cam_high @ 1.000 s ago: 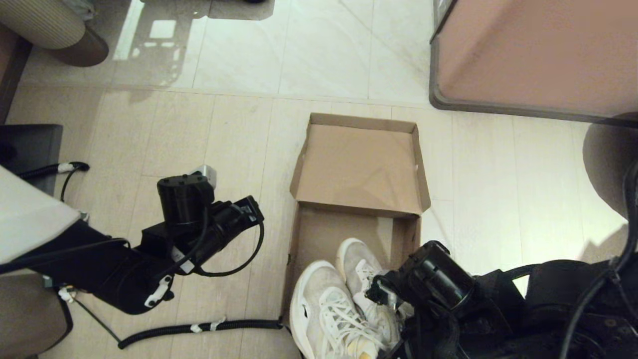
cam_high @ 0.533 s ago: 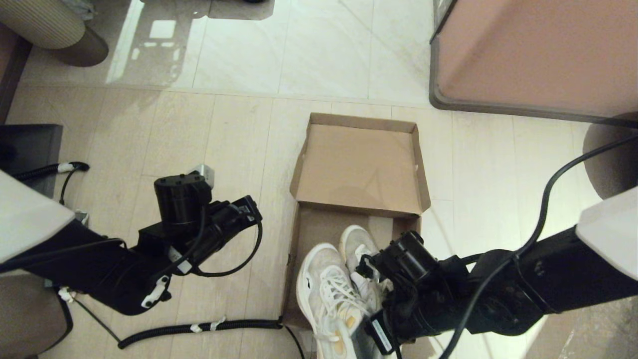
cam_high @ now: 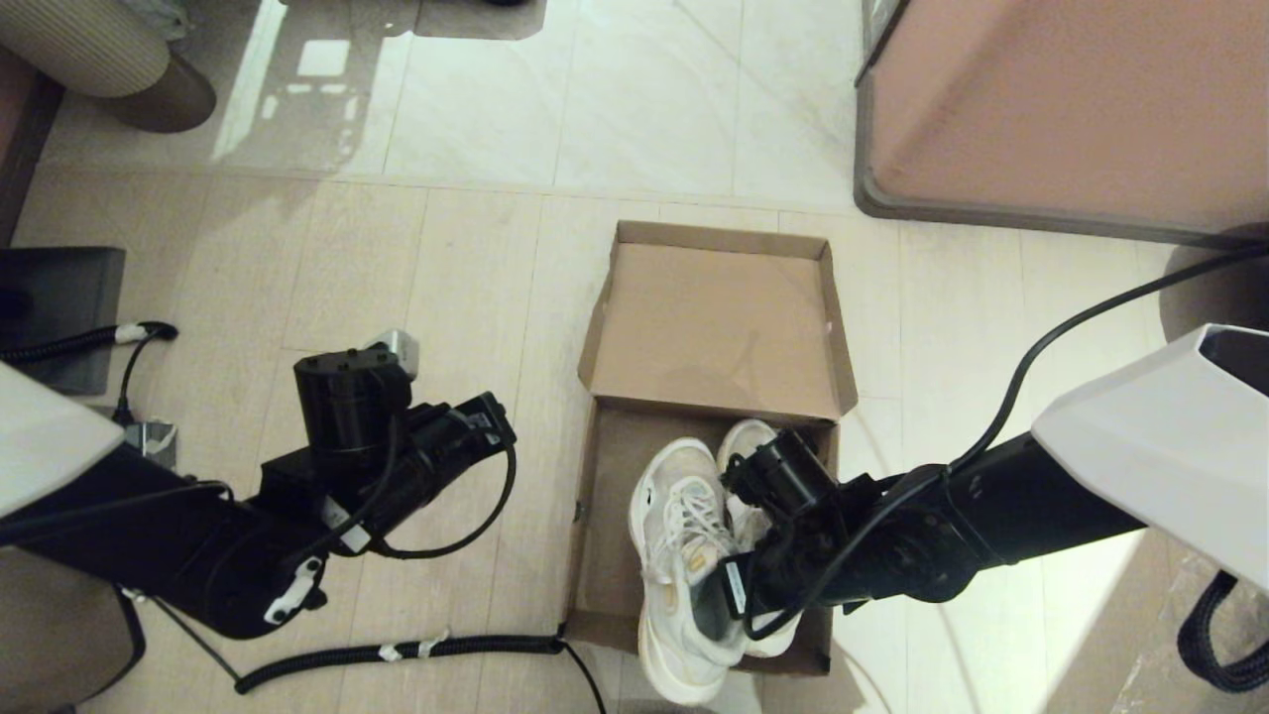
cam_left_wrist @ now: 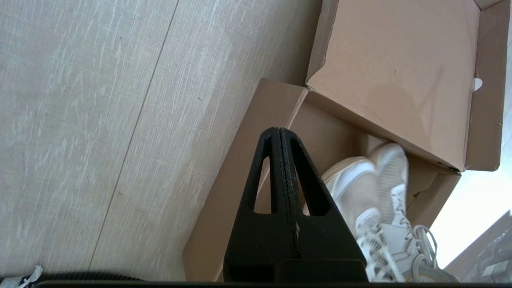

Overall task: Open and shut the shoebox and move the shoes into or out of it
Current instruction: Put the shoes into the shoe box

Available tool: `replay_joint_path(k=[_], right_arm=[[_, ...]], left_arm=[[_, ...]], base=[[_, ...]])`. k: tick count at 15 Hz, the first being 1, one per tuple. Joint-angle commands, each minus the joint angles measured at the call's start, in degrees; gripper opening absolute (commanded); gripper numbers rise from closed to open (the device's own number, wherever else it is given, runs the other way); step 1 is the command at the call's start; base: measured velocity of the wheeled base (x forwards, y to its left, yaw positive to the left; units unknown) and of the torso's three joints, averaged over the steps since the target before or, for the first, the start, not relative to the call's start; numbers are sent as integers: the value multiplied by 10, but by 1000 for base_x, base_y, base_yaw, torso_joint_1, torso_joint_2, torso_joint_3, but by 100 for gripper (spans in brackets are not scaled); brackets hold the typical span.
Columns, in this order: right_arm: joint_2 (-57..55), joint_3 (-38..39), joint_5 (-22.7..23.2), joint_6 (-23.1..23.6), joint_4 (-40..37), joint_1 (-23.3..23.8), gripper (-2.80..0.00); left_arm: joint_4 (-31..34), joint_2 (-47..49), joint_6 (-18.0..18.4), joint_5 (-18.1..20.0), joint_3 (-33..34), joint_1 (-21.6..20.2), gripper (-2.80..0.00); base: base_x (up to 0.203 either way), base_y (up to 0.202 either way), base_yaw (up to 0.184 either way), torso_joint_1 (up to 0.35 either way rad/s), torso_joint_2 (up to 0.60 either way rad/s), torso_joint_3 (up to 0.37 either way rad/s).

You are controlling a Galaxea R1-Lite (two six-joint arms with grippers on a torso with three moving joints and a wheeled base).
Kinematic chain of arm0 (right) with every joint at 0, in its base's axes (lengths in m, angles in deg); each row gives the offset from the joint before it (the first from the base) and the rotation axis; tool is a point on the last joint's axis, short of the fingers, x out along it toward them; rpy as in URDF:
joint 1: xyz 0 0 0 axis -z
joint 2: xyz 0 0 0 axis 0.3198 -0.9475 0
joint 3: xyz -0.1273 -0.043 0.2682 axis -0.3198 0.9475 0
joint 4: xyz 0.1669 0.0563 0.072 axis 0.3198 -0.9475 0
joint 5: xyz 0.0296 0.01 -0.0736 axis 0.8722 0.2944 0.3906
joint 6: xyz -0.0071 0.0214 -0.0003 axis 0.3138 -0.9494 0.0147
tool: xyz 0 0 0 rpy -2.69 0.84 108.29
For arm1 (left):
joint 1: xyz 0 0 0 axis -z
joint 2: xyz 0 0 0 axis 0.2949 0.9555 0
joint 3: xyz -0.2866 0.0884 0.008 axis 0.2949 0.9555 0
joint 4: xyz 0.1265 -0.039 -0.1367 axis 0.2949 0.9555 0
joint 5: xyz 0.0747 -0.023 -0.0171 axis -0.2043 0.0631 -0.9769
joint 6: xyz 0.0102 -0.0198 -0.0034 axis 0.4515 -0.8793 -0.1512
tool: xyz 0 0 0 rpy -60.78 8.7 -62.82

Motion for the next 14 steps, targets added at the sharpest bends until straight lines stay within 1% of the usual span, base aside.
replay_joint_path(k=[1, 2, 5, 7, 9, 11, 12, 13, 14], right_arm=[[-7, -12, -10, -71, 0, -17, -280], [-14, -20, -11, -97, 0, -21, -280], [-41, -68, -29, -141, -1, -20, -280], [-65, -95, -43, -149, -1, -17, -280], [-78, -103, -56, -151, -1, -16, -280], [-100, -118, -91, -151, -1, -13, -280], [-105, -126, -97, -150, -1, -10, -280], [-105, -130, -98, -150, -1, -3, 0], [-104, -130, -98, -146, 0, 1, 0]], left_arm=[[-3, -2, -2, -1, 1, 0, -280], [-3, -2, -2, -1, 1, 0, -280], [-3, -1, -2, -1, 2, 0, -280], [-2, -2, -2, -1, 5, 0, -280], [-3, -6, -2, -1, 13, 0, -280], [-3, -10, -2, -1, 20, 0, -280], [-2, -12, -2, -1, 21, 0, -280], [-2, -14, -2, -1, 21, 0, -280], [-2, -14, -2, -1, 24, 0, -280]], base=[[0, 0, 0, 0, 0, 0], [0, 0, 0, 0, 0, 0], [0, 0, 0, 0, 0, 0], [0, 0, 0, 0, 0, 0], [0, 0, 0, 0, 0, 0], [0, 0, 0, 0, 0, 0], [0, 0, 0, 0, 0, 0], [0, 0, 0, 0, 0, 0], [0, 0, 0, 0, 0, 0]])
